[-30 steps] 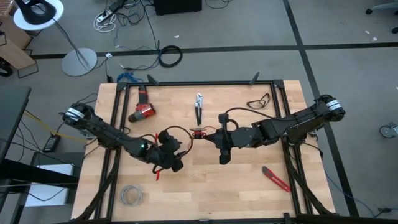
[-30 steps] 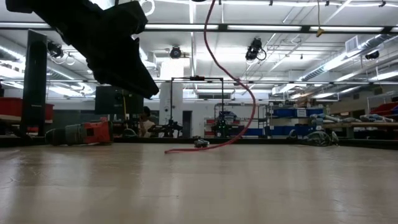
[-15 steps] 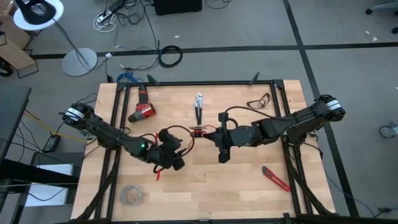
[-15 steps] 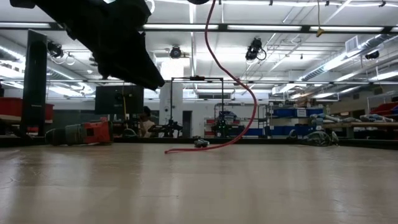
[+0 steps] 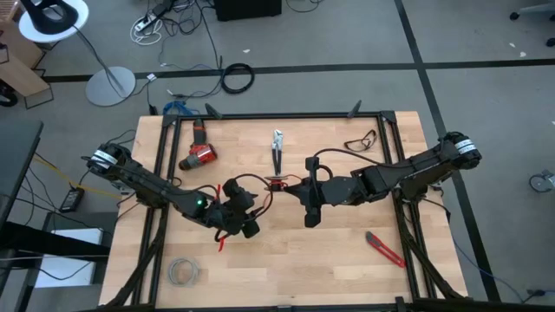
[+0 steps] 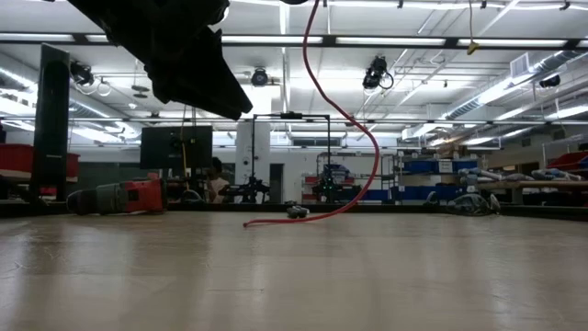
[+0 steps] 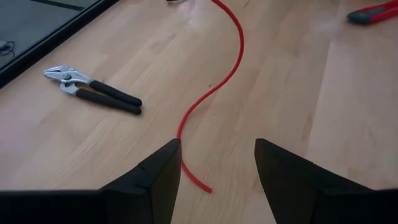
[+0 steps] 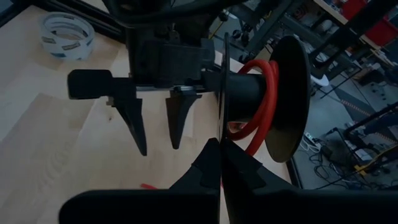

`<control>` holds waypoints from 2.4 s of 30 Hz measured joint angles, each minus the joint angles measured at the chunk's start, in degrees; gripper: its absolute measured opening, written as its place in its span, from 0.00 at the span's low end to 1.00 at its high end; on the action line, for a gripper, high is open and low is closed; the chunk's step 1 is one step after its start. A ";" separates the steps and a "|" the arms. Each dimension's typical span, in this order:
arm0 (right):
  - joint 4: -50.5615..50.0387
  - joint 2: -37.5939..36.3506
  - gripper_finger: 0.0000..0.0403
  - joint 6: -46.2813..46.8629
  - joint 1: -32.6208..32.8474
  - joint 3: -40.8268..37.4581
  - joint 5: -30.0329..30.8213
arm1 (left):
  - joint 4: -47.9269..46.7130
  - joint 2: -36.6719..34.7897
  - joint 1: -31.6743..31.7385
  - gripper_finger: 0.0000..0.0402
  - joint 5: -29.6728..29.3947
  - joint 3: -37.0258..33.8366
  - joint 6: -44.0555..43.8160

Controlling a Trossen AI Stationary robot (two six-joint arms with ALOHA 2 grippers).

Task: Coil cords
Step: Uncoil the red wire from the black spool

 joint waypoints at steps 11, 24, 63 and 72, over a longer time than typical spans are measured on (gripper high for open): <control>0.00 0.00 0.00 1.00 0.91 0.00 0.02 | 1.25 -0.05 -0.07 0.52 -0.36 0.07 1.60; -3.92 -0.02 0.00 5.63 4.52 0.00 -2.67 | 5.87 -7.12 1.62 0.52 -5.31 0.11 13.79; 17.78 -0.02 0.00 9.92 -0.14 -0.02 -20.37 | 27.40 -8.49 6.36 0.52 11.16 0.09 35.00; 19.71 -0.02 0.00 13.82 -0.13 -0.02 -11.91 | 28.27 -8.63 6.35 0.52 7.68 0.09 36.28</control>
